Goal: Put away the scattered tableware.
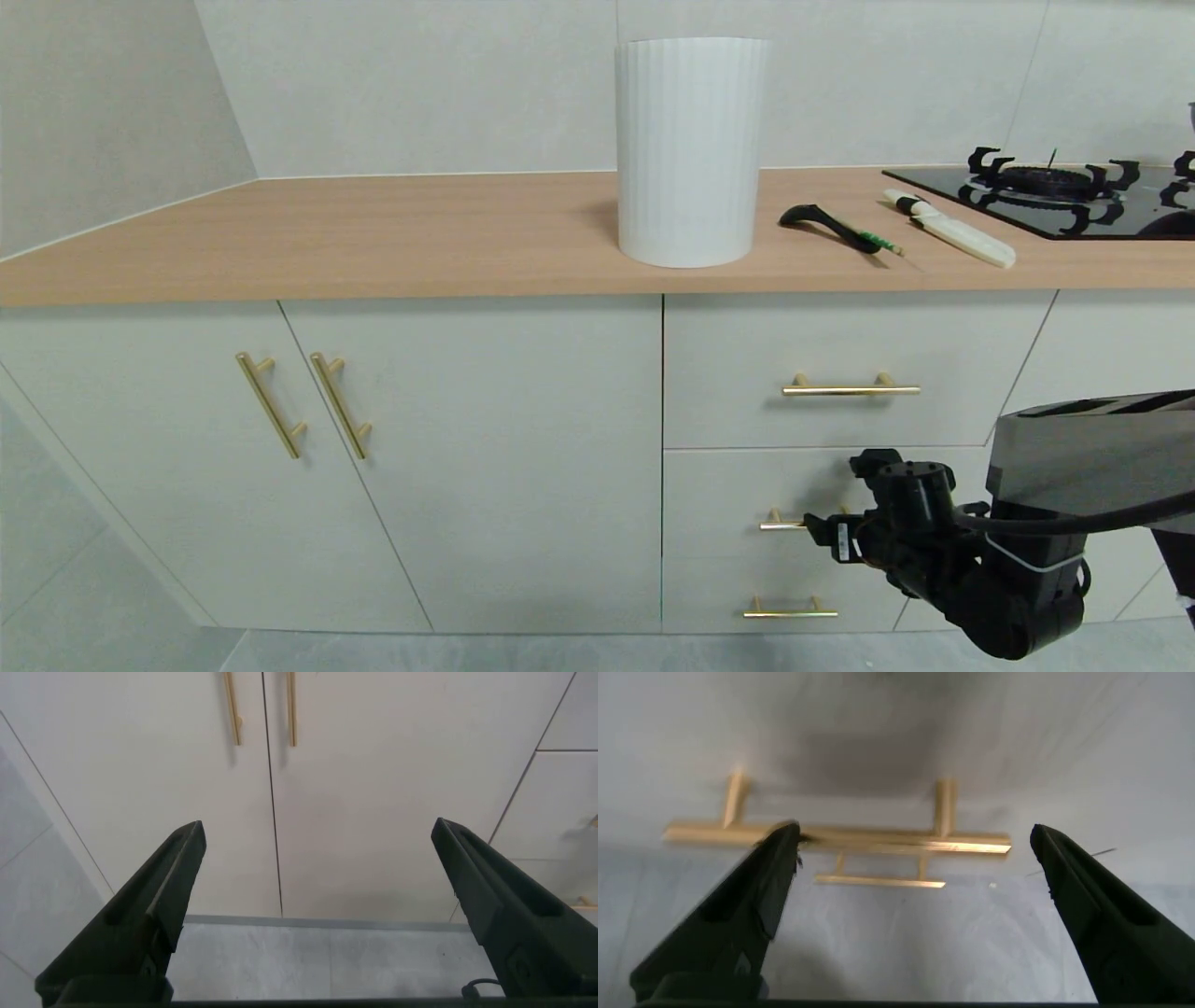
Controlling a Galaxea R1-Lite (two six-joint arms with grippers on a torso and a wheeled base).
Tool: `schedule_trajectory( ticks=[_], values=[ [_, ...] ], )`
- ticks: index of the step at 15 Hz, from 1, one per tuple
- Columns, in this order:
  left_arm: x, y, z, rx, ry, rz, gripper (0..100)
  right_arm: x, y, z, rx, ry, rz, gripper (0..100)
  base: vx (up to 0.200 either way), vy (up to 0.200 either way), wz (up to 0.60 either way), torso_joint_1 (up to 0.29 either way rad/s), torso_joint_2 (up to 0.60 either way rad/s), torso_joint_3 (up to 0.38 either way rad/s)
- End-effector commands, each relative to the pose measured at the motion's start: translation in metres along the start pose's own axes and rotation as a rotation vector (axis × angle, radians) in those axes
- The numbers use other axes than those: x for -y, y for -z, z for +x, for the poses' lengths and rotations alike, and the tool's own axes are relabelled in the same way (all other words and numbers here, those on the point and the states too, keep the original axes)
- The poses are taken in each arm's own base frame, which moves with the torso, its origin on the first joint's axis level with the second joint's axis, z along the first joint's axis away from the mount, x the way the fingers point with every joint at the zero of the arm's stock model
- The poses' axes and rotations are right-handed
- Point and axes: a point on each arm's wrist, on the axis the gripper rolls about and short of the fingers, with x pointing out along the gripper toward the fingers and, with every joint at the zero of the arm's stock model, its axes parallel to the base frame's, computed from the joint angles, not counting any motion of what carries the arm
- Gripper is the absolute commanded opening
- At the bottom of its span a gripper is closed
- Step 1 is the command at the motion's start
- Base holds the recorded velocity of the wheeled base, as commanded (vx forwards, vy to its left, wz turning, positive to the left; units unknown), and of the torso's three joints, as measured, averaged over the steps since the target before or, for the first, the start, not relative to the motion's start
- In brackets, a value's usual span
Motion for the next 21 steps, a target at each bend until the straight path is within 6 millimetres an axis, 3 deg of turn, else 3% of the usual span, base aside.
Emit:
schedule_trajectory(
  ticks=[1, 16, 21],
  values=[
    [0.0, 0.0, 0.0, -0.003, 0.0, 0.0, 100, -0.001, 0.002, 0.004, -0.006, 0.0, 0.008, 100, 0.0, 0.0, 0.0, 0.0, 0.0, 0.0],
    [0.0, 0.0, 0.0, -0.001, 0.0, 0.0, 100, 0.0, 0.013, 0.002, -0.049, 0.007, -0.026, 100, 0.0, 0.0, 0.0, 0.0, 0.0, 0.0],
    [0.0, 0.0, 0.0, -0.001, 0.0, 0.0, 100, 0.003, 0.013, -0.008, -0.061, 0.008, -0.056, 100, 0.0, 0.0, 0.0, 0.0, 0.0, 0.0]
  ],
)
